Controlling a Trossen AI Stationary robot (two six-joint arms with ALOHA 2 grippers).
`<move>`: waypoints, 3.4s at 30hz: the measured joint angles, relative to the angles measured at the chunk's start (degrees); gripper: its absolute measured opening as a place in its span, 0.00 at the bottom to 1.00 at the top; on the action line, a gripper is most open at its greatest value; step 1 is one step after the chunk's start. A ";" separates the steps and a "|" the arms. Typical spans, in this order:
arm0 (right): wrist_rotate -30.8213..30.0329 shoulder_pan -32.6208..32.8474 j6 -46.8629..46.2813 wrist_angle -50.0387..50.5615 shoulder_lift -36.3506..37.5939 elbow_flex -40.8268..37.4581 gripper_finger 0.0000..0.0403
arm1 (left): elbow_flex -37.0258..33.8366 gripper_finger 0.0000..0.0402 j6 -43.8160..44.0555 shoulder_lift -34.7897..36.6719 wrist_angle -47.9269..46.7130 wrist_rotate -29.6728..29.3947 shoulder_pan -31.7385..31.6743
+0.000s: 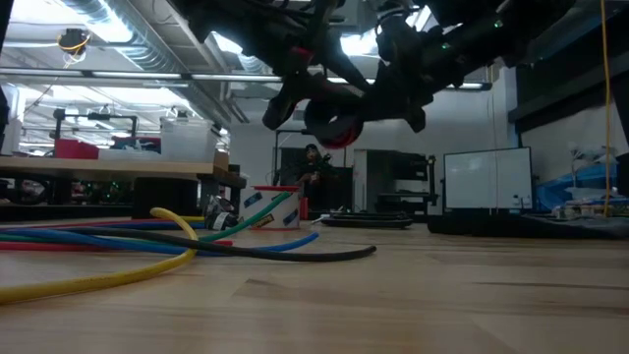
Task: Coil cords
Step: Coil the orange wire on the spool
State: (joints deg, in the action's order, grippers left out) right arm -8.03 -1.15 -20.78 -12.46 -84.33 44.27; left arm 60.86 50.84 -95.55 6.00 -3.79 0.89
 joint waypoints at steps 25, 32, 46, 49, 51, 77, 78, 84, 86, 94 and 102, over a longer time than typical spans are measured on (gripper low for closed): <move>-2.10 0.00 0.02 -6.04 0.04 0.00 0.01 | 0.00 0.00 0.48 -0.02 -0.43 -6.17 4.47; -2.28 -0.02 0.04 -6.17 0.04 0.02 0.01 | 0.00 0.00 1.14 -0.02 2.48 -6.35 4.43; -3.49 0.00 0.04 -4.45 0.07 0.04 0.01 | 0.00 0.02 0.16 -0.02 -0.31 -0.13 7.29; -3.53 0.00 0.05 -4.50 0.07 0.04 0.01 | 0.00 0.05 -0.99 -0.04 -2.70 2.41 9.14; -3.54 0.00 0.05 -4.52 0.07 0.04 0.01 | 0.00 0.07 -0.91 -0.04 -3.87 2.63 10.56; -1.38 -0.01 0.05 -4.59 2.09 0.04 0.01 | -2.48 0.01 26.76 -0.07 -20.48 -83.29 37.92; -1.36 0.00 0.06 -4.43 2.20 0.04 0.01 | -2.75 0.01 30.07 -0.07 -23.47 -85.40 39.17; 3.42 -0.01 0.04 -6.33 2.58 0.04 0.01 | -8.47 0.01 56.05 -0.07 -36.97 -85.32 41.86; 6.19 0.00 -0.36 -7.99 2.58 0.04 0.01 | -10.35 0.01 61.30 -0.07 -36.54 -85.13 41.06; 9.18 -0.02 -1.80 -12.40 2.62 0.04 0.01 | -11.06 0.04 54.73 -0.07 -29.71 -72.39 37.29; 9.11 -0.02 -1.84 -13.08 2.62 0.04 0.01 | -11.04 0.13 29.60 -0.07 -10.74 -65.50 34.42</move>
State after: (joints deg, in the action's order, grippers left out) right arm 1.08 -1.17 -22.61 -25.54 -81.71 44.31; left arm 49.82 80.44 -95.61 -4.74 -69.28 35.31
